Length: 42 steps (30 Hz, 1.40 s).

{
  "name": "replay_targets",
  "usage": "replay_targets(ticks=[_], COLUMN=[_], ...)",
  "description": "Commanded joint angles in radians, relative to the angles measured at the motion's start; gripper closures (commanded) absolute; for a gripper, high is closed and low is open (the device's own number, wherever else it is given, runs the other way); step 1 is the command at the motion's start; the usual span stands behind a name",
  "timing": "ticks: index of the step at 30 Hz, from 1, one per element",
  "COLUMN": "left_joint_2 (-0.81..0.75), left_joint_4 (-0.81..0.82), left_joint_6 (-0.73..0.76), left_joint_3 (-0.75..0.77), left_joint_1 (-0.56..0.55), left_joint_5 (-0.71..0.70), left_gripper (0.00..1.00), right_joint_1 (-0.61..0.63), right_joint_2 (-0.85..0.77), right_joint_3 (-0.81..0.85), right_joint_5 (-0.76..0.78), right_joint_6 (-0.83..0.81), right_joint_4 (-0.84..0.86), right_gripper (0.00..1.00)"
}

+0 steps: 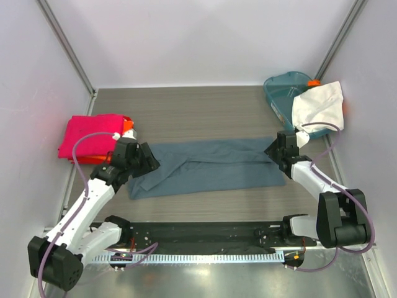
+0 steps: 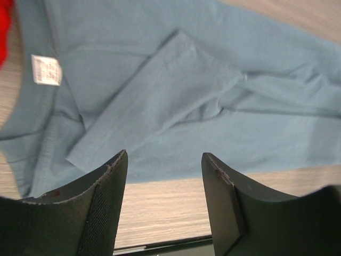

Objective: Fold and stack the t-shirts
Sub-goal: Fold the tshirt

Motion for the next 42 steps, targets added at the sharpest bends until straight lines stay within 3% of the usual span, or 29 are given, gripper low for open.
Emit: replay_targets(ticks=[1, 5, 11, 19, 25, 35, 42], left_joint_2=[0.000, 0.050, 0.187, 0.336, 0.437, 0.630, 0.727], left_joint_4=[0.076, 0.120, 0.111, 0.083, 0.084, 0.098, 0.072], left_joint_6=[-0.036, -0.012, 0.103, 0.200, 0.226, 0.254, 0.249], left_joint_3=[-0.038, -0.032, 0.060, 0.133, 0.163, 0.232, 0.265], left_joint_1=[-0.070, -0.218, -0.321, -0.383, -0.398, -0.413, -0.413], left_joint_5=[-0.052, -0.158, -0.299, -0.374, -0.362, -0.404, -0.462], left_gripper=[0.39, 0.37, 0.37, 0.36, 0.41, 0.48, 0.64], right_joint_1=[0.003, 0.003, 0.001, 0.000, 0.000, 0.001, 0.001], right_joint_2=[-0.048, -0.053, -0.027, -0.093, -0.174, -0.179, -0.154], right_joint_3=[-0.027, -0.058, -0.084, -0.118, -0.158, -0.176, -0.182], right_joint_5=[-0.006, 0.010, -0.021, -0.020, -0.020, -0.030, -0.024], right_joint_6=[0.102, 0.161, 0.237, 0.273, 0.284, 0.287, 0.287], right_joint_4=[-0.003, 0.023, 0.035, 0.017, -0.003, 0.002, 0.022], right_gripper=[0.50, 0.50, 0.53, 0.54, 0.54, 0.54, 0.54])
